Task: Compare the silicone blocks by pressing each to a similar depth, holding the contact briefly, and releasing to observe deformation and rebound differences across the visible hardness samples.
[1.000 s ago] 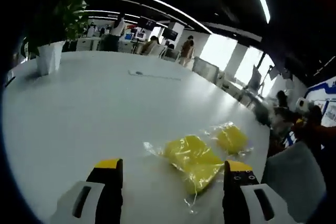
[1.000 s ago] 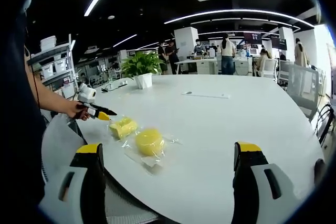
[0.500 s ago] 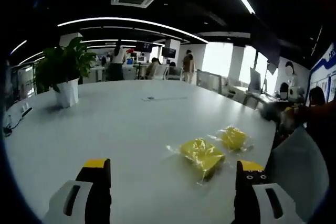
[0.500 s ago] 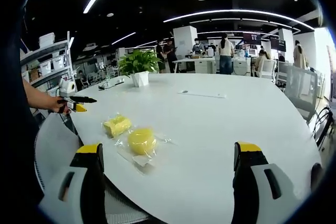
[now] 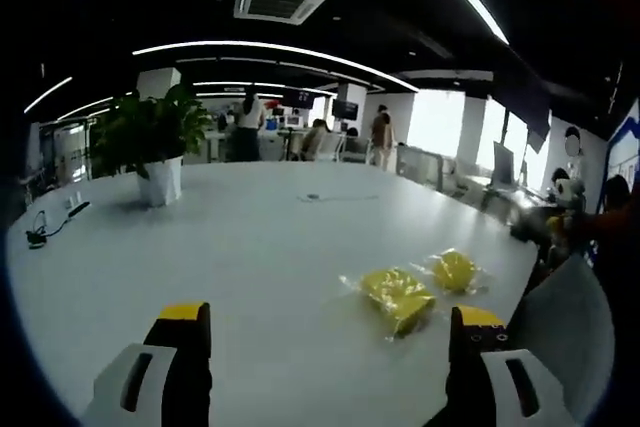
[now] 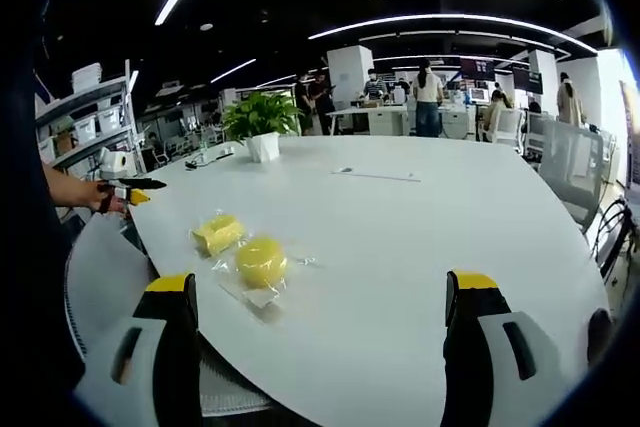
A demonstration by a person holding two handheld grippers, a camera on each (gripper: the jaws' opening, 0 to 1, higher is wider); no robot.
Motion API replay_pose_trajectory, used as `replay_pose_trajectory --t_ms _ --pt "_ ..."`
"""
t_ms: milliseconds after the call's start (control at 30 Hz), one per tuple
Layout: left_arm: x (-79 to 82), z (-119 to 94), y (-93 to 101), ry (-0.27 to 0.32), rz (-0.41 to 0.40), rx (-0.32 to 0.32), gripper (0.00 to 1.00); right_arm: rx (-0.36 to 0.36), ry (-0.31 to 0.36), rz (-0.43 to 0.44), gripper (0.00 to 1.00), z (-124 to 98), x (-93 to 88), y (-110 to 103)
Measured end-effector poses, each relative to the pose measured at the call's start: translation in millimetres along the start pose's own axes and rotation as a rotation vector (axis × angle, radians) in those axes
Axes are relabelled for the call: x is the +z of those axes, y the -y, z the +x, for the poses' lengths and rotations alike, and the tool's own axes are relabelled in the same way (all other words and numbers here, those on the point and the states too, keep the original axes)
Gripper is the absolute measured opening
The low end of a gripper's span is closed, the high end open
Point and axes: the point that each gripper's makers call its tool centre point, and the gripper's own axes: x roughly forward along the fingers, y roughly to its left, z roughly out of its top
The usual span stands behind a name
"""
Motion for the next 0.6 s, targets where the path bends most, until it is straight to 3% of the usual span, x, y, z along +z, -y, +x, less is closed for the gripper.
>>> replay_pose_trajectory --t_ms 200,300,433,567,600 --pt "-11.5 6 8.9 -0.038 0.012 -0.018 1.0 0.007 0.006 0.015 0.97 5 -1.2 7" --pt "-7.5 9 10.0 -0.033 0.002 -0.035 1.0 0.002 -0.028 -0.007 0.97 11 -7.8 13" --pt "4.9 10 7.3 -0.024 -0.004 -0.045 1.0 -0.006 -0.014 -0.005 0.97 13 -0.8 13" --pt "17.4 16 15.7 -0.01 -0.019 -0.057 1.0 0.025 -0.022 -0.036 0.97 15 -1.5 4" --pt "19.0 23 21.3 -0.018 -0.055 -0.078 1.0 0.025 -0.039 -0.037 0.97 16 -5.8 5"
